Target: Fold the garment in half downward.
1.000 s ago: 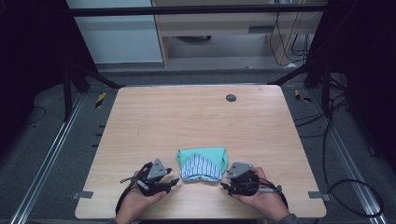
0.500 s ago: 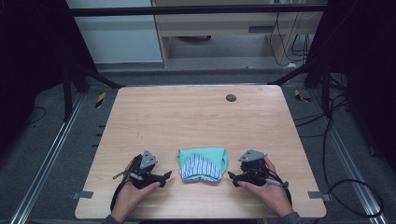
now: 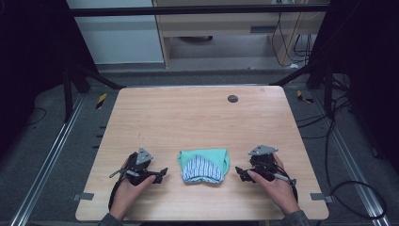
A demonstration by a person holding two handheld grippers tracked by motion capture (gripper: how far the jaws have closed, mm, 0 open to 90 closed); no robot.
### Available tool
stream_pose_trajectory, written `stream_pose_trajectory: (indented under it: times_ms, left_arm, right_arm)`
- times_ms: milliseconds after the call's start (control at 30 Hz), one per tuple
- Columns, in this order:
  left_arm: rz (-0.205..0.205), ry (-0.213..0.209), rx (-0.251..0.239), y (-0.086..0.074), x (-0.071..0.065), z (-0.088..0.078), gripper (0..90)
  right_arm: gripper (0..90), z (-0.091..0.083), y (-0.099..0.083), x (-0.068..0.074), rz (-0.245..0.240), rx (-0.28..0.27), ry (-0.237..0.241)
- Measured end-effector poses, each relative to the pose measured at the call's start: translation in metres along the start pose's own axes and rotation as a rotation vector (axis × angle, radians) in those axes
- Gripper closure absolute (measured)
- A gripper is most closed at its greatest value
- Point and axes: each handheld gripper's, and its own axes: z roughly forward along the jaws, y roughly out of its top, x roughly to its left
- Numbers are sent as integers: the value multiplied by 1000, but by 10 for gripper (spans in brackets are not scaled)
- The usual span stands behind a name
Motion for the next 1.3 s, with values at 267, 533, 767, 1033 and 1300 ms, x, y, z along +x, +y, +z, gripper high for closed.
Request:
stream_pose_trajectory:
  times_ms: [267, 533, 767, 1033, 1300]
  left_arm:
    - [51, -18, 34, 9, 13, 9, 56]
    - [30, -2, 75, 16, 37, 19, 53]
    - [-15, 27, 76, 14, 53, 25, 53]
    - [-36, 52, 71, 17, 64, 29, 54]
    - [-68, 74, 63, 14, 73, 33, 48]
  right_arm:
    - [70, 6, 1, -16, 20, 12, -12]
    - [73, 17, 3, -34, 68, 27, -23]
    - [77, 20, 6, -47, 104, 18, -45]
    - [93, 26, 11, -60, 132, 2, -58]
    - [94, 32, 9, -71, 170, -21, -90]
